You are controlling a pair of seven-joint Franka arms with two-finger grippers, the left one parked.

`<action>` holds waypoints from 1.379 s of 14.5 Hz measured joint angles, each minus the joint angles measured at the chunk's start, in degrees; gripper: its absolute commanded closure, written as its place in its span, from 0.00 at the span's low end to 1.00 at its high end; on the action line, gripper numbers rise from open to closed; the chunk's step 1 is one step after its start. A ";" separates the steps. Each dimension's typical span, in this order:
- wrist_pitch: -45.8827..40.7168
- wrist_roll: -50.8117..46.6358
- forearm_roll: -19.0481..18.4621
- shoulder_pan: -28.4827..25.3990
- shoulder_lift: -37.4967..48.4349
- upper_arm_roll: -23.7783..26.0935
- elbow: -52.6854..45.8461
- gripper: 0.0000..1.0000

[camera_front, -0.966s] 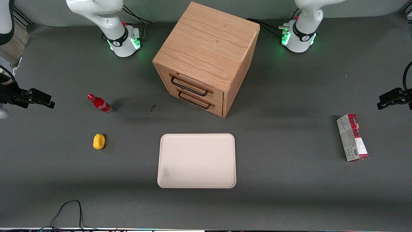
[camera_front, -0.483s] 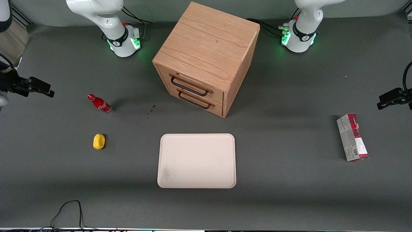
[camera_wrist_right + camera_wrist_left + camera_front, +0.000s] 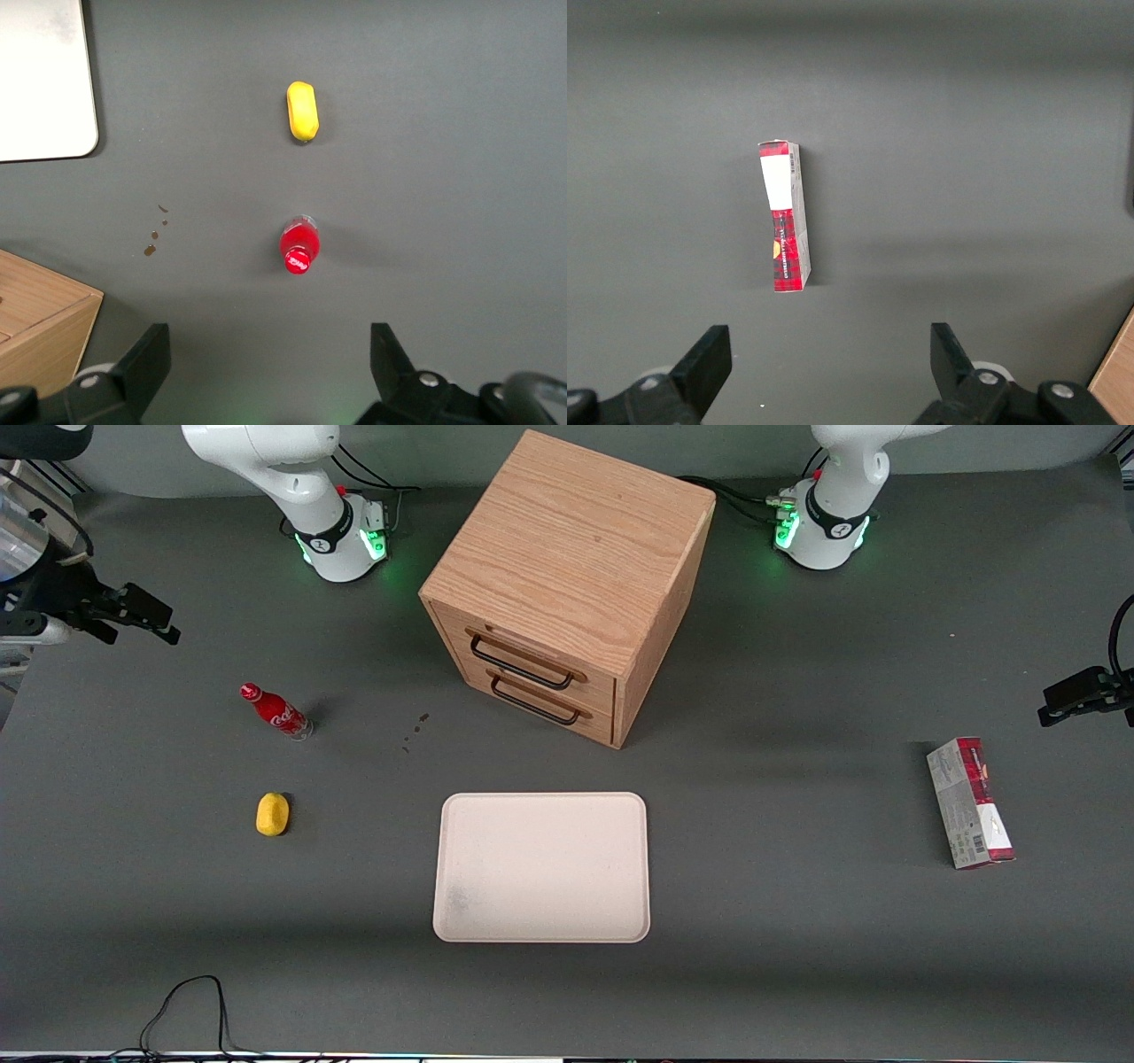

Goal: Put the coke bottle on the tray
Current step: 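Move the right gripper toward the red Coca-Cola bottle lying on the table, then lower the open right gripper around the bottle's cap end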

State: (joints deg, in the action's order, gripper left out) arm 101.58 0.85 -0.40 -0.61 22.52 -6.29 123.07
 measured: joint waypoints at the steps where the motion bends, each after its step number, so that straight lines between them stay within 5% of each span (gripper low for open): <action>1: 0.70 0.98 -0.37 -0.06 0.60 0.03 0.76 0.00; 20: 27.10 5.48 -0.75 -0.16 -7.78 0.02 21.15 0.00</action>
State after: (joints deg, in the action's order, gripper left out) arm 128.68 6.32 -1.15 -0.77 14.74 -6.27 144.22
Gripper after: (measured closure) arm 0.000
